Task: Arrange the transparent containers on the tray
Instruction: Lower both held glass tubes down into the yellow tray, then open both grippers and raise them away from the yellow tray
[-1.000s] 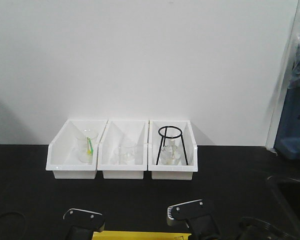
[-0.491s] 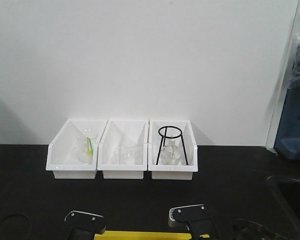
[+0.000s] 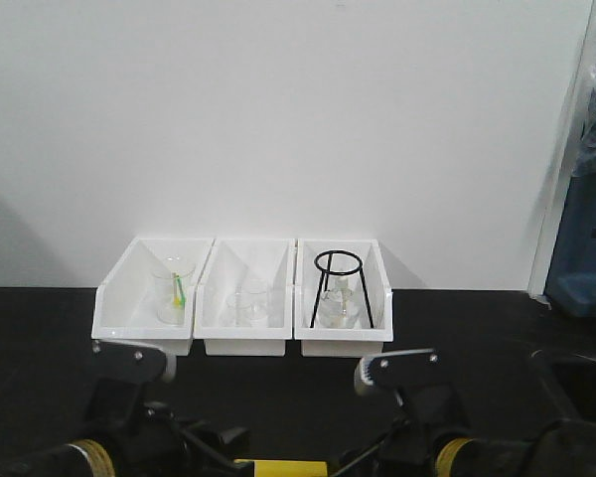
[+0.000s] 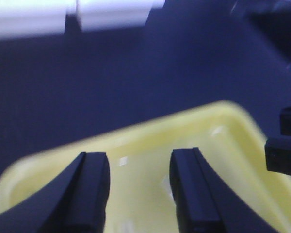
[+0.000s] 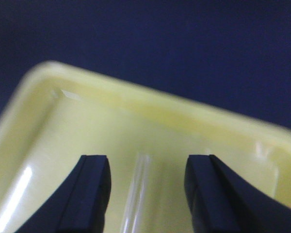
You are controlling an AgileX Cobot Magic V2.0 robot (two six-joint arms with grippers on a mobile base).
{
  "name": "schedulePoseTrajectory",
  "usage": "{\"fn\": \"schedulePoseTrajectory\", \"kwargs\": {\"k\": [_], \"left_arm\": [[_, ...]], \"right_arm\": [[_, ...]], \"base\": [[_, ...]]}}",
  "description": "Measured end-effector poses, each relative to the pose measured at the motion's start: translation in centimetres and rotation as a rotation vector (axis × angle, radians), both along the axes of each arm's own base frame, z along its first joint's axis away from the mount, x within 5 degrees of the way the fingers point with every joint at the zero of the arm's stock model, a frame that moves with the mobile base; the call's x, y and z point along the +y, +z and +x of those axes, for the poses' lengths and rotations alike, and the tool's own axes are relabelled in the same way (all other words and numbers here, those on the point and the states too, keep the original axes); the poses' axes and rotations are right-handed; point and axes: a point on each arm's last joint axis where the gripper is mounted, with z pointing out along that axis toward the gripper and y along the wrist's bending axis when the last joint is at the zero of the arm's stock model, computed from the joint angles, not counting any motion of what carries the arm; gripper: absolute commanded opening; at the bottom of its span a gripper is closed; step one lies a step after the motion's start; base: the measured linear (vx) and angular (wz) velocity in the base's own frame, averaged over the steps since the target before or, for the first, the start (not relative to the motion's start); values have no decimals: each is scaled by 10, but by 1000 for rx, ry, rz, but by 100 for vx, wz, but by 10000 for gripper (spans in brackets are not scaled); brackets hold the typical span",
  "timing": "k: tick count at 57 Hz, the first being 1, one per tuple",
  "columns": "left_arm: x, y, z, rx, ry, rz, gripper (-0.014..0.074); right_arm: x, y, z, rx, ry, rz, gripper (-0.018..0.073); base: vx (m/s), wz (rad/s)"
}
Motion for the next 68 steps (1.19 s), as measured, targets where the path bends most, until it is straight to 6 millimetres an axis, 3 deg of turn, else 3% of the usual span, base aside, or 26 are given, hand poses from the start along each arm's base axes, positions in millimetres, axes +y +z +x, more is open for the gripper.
{"fn": "schedulePoseTrajectory", "kwargs": {"k": [12, 22, 37, 68], "left_arm": [[22, 68, -33, -315, -62, -13, 292], [45, 105, -66, -537, -87, 9, 133], [64, 119, -95, -634, -77, -22, -9], [64, 119, -95, -635, -78, -21, -6]], "right_arm": [[-32, 80, -38, -312, 46, 74, 290], [-57, 116, -66, -488, 53, 80, 187], [-67, 128, -78, -542, 47, 98, 134], [-67, 128, -78, -542, 47, 98, 135]], "base": [[0, 0], [0, 0], [0, 0], [0, 0]]}}
